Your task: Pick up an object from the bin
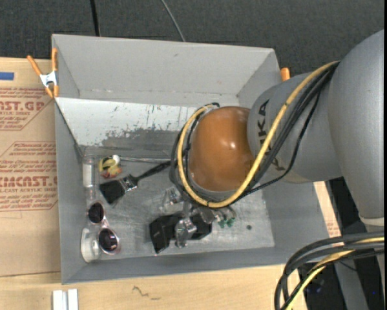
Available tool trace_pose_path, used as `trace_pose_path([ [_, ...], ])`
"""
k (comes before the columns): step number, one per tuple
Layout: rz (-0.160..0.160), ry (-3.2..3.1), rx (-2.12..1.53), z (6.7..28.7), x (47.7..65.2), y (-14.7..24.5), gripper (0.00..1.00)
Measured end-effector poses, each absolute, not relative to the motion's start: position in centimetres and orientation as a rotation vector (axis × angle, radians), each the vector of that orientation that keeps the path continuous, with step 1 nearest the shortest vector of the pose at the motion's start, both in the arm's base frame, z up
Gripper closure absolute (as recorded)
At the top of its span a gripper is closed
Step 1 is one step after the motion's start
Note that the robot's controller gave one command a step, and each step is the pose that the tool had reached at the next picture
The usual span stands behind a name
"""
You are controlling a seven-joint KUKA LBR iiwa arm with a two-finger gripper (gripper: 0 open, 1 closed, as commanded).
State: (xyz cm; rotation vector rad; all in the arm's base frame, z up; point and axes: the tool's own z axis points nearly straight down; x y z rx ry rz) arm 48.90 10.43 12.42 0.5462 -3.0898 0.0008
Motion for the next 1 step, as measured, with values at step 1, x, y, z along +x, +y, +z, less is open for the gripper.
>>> trace_pose_path([
  [1, 0.001, -3.087, 0.546, 14.23, 48.77, 10.41, 1.00],
])
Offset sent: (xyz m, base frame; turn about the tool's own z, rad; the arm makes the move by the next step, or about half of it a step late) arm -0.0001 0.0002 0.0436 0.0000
